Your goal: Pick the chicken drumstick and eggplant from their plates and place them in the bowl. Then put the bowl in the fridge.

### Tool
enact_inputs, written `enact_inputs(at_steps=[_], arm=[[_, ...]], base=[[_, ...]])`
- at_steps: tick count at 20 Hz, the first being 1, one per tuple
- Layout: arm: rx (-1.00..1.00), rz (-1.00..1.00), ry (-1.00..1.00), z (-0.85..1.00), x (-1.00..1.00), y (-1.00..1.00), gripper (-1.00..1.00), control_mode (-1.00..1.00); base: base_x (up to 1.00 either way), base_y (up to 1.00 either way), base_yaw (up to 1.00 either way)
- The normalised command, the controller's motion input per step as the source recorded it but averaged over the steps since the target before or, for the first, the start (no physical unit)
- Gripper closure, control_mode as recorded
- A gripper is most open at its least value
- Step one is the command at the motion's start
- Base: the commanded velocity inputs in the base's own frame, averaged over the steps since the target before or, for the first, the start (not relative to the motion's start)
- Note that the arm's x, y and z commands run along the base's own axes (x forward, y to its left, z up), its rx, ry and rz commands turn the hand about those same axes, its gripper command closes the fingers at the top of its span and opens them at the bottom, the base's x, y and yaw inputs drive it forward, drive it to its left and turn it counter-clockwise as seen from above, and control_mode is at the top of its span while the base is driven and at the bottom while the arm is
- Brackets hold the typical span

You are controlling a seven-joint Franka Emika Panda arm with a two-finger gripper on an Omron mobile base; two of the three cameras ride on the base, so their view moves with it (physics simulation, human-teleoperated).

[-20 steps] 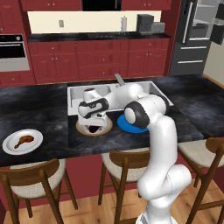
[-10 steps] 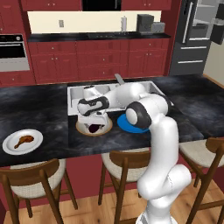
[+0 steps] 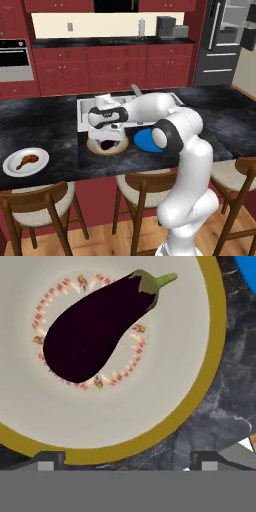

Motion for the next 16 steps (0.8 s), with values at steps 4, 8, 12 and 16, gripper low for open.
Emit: enact_inputs(at_steps=[4, 8, 12, 16], arm=[[0.05, 0.0, 0.0, 0.24, -0.68, -0.05, -1.0, -1.0], [0.1, 0.0, 0.0, 0.13, -0.71, -0.14, -1.0, -1.0], [0.05, 0.04, 0.0, 0.11, -0.64, -0.15, -1.0, -1.0], [0.0, 0.07, 0.04, 0.03, -0.31, -0.02, -1.0, -1.0]], base=[[0.0, 0.0, 0.0], [0.0, 0.0, 0.0], [0.0, 0.0, 0.0], [0.0, 0.0, 0.0]])
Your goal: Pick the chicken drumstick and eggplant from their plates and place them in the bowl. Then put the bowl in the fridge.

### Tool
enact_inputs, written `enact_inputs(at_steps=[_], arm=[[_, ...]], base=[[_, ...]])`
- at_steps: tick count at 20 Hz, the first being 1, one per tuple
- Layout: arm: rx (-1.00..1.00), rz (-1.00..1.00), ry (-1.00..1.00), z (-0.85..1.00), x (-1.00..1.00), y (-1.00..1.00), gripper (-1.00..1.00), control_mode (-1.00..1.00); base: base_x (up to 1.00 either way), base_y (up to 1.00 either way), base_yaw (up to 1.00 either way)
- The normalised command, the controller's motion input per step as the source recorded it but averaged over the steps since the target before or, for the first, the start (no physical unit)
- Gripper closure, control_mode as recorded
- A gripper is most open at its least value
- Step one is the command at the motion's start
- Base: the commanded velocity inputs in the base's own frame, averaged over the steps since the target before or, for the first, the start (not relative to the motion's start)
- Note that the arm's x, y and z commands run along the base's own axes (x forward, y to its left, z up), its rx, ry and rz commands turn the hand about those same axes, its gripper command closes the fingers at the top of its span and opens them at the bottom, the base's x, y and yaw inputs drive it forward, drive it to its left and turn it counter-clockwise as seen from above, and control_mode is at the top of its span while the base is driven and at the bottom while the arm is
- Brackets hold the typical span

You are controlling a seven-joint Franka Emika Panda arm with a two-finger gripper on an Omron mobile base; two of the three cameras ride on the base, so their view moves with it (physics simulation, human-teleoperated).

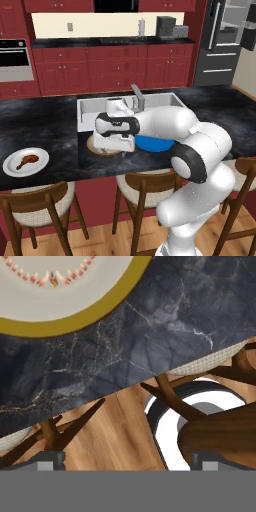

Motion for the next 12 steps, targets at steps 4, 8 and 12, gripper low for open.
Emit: enact_inputs(at_steps=[4, 8, 12], arm=[[-0.03, 0.04, 0.04, 0.0, -0.02, 0.01, -1.0, -1.0], [0.0, 0.0, 0.0, 0.0, 0.0, 0.0, -1.0, -1.0], [0.0, 0.0, 0.0, 0.0, 0.0, 0.0, -1.0, -1.0]], base=[[0.0, 0.0, 0.0], [0.0, 0.0, 0.0], [0.0, 0.0, 0.0]])
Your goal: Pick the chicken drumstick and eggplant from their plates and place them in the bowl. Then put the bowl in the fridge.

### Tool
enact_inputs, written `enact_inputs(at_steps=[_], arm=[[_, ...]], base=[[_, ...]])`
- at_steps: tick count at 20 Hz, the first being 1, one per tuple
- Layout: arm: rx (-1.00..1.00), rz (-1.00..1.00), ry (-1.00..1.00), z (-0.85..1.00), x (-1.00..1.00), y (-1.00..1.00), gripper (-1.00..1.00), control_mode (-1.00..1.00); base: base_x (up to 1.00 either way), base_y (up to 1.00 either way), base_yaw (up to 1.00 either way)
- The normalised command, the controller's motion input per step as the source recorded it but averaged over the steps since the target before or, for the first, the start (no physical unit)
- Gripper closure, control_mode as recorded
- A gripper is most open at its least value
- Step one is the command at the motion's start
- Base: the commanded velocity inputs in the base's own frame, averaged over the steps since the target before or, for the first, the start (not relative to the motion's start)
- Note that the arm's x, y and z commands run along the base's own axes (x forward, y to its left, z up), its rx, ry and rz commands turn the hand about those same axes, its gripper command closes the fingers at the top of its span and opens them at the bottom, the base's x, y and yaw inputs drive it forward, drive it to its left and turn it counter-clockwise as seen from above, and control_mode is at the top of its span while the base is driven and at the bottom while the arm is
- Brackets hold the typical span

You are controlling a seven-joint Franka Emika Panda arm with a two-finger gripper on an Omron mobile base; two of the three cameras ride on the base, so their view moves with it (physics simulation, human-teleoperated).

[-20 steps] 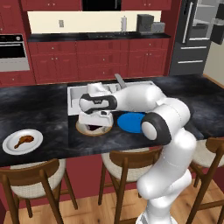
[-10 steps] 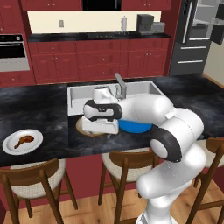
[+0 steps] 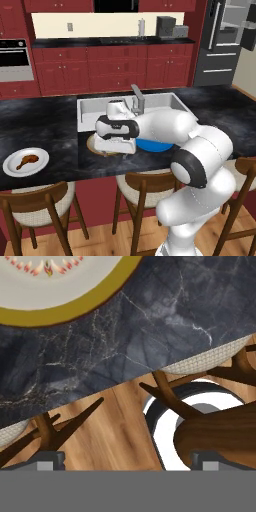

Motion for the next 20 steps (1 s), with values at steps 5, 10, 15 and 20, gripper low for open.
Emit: enact_inputs(at_steps=[5, 10, 15, 20], arm=[[0.0, 0.0, 0.0, 0.0, 0.0, 0.0, -1.0, 1.0], [0.0, 0.0, 0.0, 0.0, 0.0, 0.0, -1.0, 1.0], [0.0, 0.0, 0.0, 0.0, 0.0, 0.0, -1.0, 1.0], [0.0, 0.0, 0.0, 0.0, 0.0, 0.0, -1.0, 1.0]], base=[[0.0, 0.0, 0.0], [0.0, 0.0, 0.0], [-0.05, 0.01, 0.0], [-0.19, 0.66, 0.0]])
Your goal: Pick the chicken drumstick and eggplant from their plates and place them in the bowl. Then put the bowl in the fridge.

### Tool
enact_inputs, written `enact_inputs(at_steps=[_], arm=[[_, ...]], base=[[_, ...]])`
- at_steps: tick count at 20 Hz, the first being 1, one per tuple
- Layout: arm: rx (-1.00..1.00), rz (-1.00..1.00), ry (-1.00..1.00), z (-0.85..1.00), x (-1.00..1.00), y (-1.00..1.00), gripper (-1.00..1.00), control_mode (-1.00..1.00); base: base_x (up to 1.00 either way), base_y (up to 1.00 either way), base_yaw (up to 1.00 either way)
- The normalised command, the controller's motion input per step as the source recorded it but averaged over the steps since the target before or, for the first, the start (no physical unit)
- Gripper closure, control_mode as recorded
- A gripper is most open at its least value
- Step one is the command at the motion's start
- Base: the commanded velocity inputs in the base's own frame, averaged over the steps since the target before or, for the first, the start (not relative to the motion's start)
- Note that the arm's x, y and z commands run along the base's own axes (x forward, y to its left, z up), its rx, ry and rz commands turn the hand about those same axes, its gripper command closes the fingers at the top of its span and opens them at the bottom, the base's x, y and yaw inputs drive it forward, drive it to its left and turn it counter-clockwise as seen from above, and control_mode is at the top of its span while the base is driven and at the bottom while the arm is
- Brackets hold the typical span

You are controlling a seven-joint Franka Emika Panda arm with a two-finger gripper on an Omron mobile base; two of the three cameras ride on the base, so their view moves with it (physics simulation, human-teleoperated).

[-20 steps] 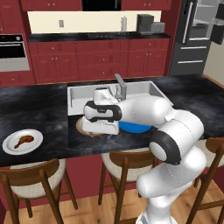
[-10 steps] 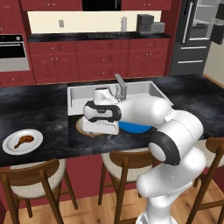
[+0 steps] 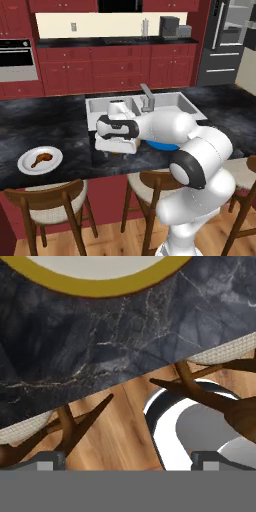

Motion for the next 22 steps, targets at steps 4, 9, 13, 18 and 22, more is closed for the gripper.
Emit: enact_inputs(at_steps=[4, 9, 13, 18, 22], arm=[[0.0, 0.0, 0.0, 0.0, 0.0, 0.0, -1.0, 1.0], [0.0, 0.0, 0.0, 0.0, 0.0, 0.0, -1.0, 1.0], [0.0, 0.0, 0.0, 0.0, 0.0, 0.0, -1.0, 1.0], [0.0, 0.0, 0.0, 0.0, 0.0, 0.0, -1.0, 1.0], [0.0, 0.0, 0.0, 0.0, 0.0, 0.0, -1.0, 1.0]], base=[[-0.03, 0.9, 0.0], [0.0, 0.81, -0.01], [0.24, 0.59, -0.03], [0.51, 0.34, -0.04], [0.62, 0.08, 0.0]])
